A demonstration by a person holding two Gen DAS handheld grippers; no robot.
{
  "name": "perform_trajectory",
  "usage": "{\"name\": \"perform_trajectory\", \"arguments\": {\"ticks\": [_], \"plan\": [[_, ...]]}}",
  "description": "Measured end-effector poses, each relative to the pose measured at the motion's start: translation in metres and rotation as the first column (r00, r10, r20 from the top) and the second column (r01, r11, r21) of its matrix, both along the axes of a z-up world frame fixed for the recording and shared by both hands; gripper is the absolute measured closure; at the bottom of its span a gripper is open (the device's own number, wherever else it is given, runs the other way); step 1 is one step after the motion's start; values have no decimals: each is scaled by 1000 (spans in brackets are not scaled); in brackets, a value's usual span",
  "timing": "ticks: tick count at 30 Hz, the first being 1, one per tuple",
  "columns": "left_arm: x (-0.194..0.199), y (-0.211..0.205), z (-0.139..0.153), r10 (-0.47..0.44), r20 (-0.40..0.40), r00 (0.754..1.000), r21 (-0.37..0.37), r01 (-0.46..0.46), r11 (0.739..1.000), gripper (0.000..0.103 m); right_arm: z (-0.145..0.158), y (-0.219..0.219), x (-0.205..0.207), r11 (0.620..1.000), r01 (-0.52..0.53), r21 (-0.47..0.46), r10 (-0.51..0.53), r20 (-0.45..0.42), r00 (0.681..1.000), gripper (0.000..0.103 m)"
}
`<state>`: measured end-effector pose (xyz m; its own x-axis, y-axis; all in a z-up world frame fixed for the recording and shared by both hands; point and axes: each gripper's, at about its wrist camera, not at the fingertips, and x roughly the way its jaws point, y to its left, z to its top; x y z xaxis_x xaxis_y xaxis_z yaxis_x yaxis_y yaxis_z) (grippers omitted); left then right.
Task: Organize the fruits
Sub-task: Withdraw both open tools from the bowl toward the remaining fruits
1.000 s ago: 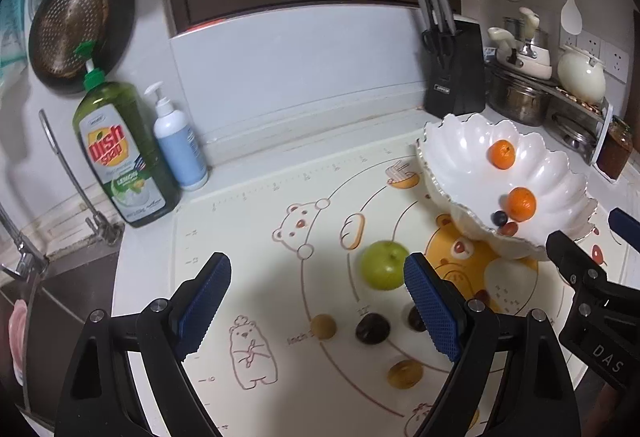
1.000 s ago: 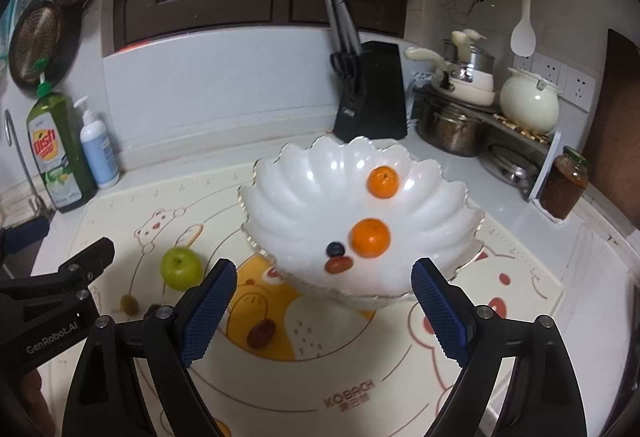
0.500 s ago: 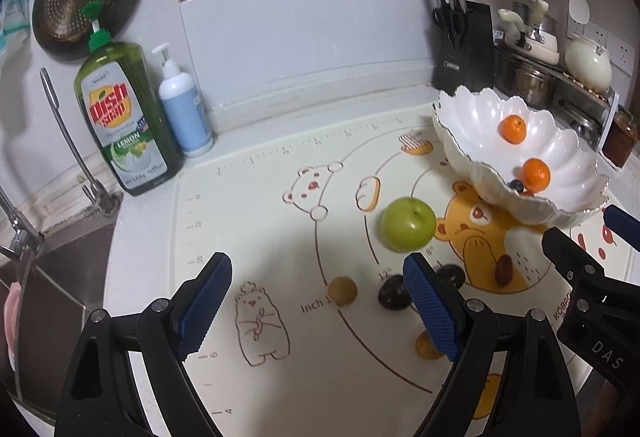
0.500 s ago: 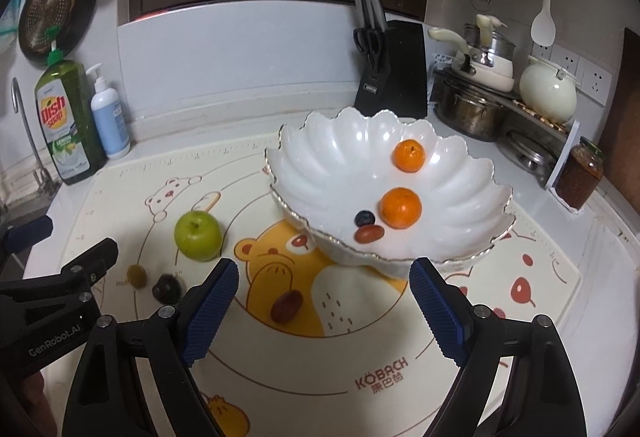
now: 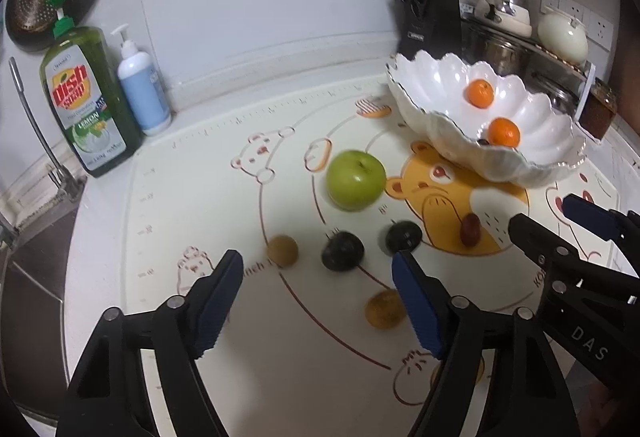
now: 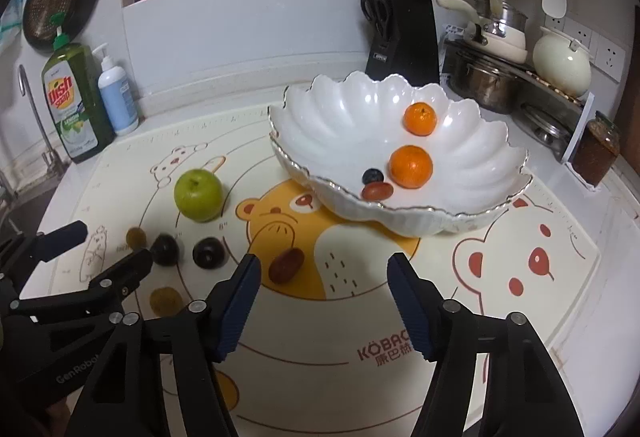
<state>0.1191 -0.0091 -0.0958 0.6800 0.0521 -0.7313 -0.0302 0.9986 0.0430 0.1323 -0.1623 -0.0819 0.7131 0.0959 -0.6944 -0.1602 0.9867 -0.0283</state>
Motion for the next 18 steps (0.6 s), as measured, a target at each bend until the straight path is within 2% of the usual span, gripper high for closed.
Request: {"name": "perform_trajectory", "arguments": {"ticks": [7,9,18], "plan": [[-10,-10,-13,-15,-30,999,-38,14,999,31,-8,-1,-2,999,-37,-1,37,-8,999,38],[-10,-12,-15,-16,-27,999,-47,15,999,36,-10,1,-1,998,-66,-5,66,-8,998,41],[-8,-15,-24,-3,-40,999,-62,0,998,40,-21,7,14,987,-163,-16,162,-18,987,47]]}}
